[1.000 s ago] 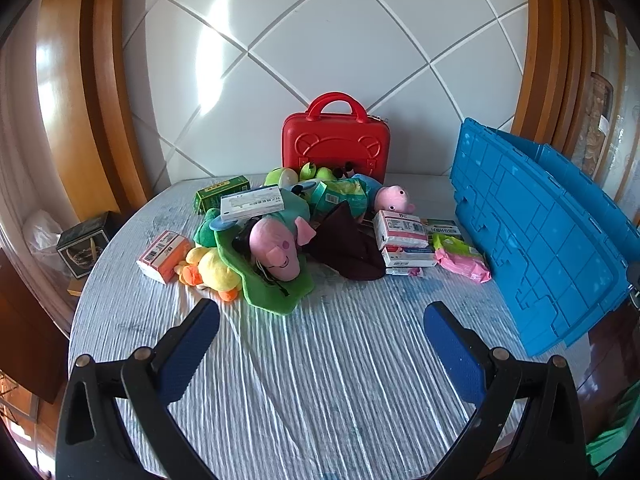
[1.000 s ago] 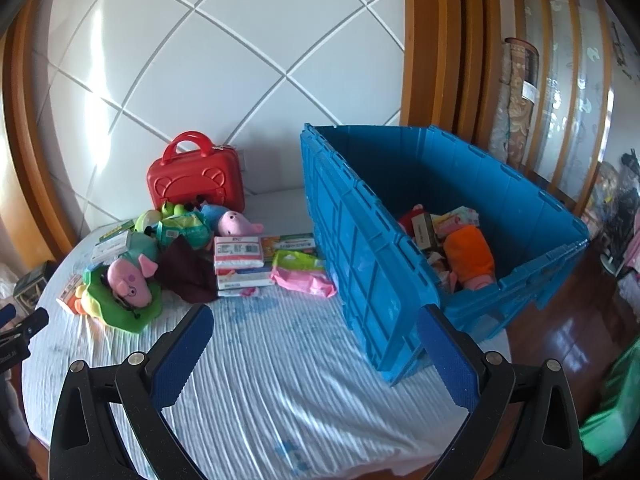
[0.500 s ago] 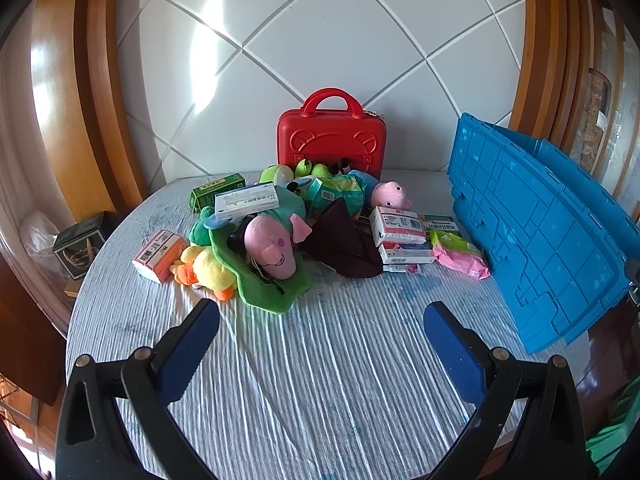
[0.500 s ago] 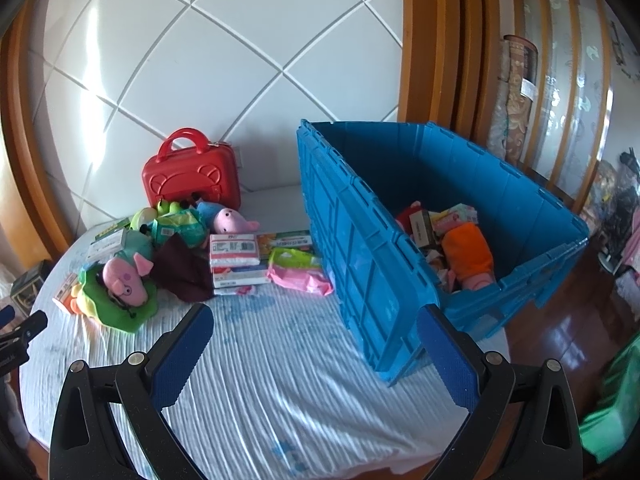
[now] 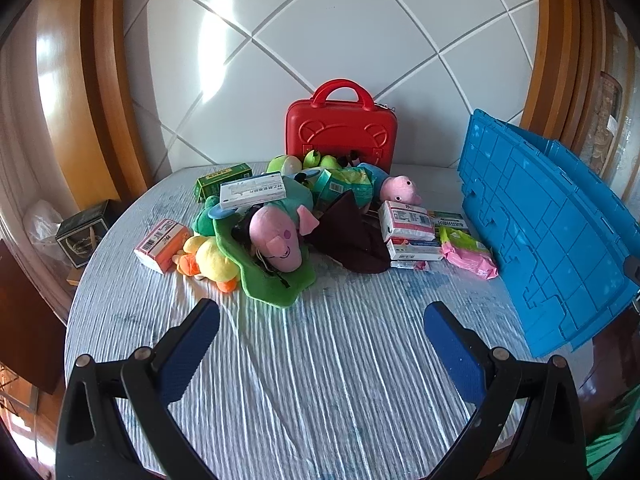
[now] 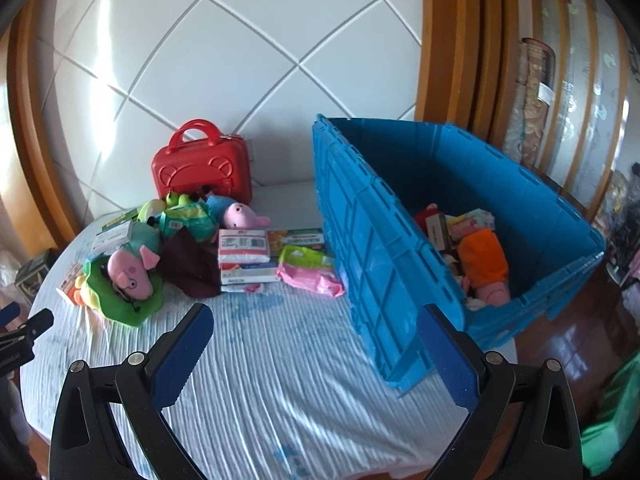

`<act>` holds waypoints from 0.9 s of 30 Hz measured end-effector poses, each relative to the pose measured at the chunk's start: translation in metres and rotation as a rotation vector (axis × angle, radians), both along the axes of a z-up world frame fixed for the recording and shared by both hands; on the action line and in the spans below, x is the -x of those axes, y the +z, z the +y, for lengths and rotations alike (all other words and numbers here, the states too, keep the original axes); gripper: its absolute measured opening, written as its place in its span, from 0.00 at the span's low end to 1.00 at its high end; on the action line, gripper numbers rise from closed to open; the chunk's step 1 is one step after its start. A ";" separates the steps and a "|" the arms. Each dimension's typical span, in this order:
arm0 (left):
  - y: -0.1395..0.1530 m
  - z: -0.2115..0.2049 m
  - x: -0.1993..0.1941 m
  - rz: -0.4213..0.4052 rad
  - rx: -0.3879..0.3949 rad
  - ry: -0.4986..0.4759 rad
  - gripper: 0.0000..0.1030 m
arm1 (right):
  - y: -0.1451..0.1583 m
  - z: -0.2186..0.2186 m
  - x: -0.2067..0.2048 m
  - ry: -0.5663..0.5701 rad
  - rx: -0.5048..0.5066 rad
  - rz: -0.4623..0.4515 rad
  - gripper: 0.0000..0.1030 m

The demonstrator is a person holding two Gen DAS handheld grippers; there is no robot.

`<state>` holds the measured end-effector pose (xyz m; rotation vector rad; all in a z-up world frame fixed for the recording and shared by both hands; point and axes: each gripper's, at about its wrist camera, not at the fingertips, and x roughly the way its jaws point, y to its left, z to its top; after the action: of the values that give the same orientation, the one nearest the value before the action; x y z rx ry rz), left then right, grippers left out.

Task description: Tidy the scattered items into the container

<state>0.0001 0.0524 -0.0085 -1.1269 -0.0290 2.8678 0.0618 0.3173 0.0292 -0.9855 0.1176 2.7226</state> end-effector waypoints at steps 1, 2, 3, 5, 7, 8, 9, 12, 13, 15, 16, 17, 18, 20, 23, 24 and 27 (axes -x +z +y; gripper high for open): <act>-0.001 -0.002 0.001 -0.002 0.001 0.012 1.00 | -0.001 -0.001 0.004 0.013 0.001 -0.001 1.00; -0.003 -0.005 0.002 -0.006 0.003 0.029 1.00 | -0.002 -0.002 0.008 0.028 0.002 -0.002 1.00; -0.006 -0.009 0.004 -0.010 0.004 0.051 1.00 | -0.003 -0.003 0.012 0.044 0.005 -0.003 1.00; -0.012 -0.018 0.007 -0.014 0.012 0.104 1.00 | -0.006 -0.007 0.020 0.084 0.014 -0.004 1.00; -0.019 -0.029 0.010 -0.014 0.028 0.165 1.00 | -0.011 -0.012 0.028 0.137 0.024 -0.007 1.00; -0.022 -0.034 0.010 -0.015 0.037 0.192 1.00 | -0.015 -0.015 0.033 0.172 0.029 -0.008 1.00; -0.026 -0.040 0.011 -0.027 0.047 0.217 1.00 | -0.018 -0.019 0.038 0.201 0.034 -0.008 1.00; -0.040 -0.056 0.013 -0.088 0.065 0.276 1.00 | -0.031 -0.030 0.055 0.295 0.062 -0.016 1.00; -0.046 -0.062 0.013 -0.110 0.074 0.294 1.00 | -0.036 -0.034 0.062 0.322 0.075 -0.024 1.00; -0.056 -0.073 0.013 -0.153 0.086 0.315 0.99 | -0.048 -0.043 0.077 0.371 0.100 -0.044 1.00; -0.061 -0.078 0.014 -0.171 0.095 0.324 0.98 | -0.053 -0.047 0.083 0.386 0.108 -0.055 1.00; -0.065 -0.084 0.016 -0.186 0.101 0.331 0.98 | -0.057 -0.053 0.090 0.402 0.117 -0.068 1.00; -0.068 -0.089 0.019 -0.195 0.102 0.335 0.98 | -0.061 -0.059 0.097 0.418 0.127 -0.080 1.00; -0.072 -0.101 0.027 -0.194 0.096 0.334 0.94 | -0.066 -0.072 0.110 0.449 0.138 -0.100 1.00; -0.081 -0.119 0.045 -0.202 0.097 0.320 0.66 | -0.074 -0.096 0.133 0.483 0.136 -0.124 1.00; -0.085 -0.126 0.054 -0.209 0.097 0.313 0.66 | -0.078 -0.104 0.142 0.490 0.142 -0.138 1.00; -0.094 -0.147 0.079 -0.219 0.086 0.296 0.66 | -0.093 -0.134 0.170 0.509 0.181 -0.196 1.00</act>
<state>-0.0791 -0.0942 -0.1026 -1.5715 -0.0907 3.0021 -0.1077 0.1830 -0.0637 -1.5078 0.0874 3.0800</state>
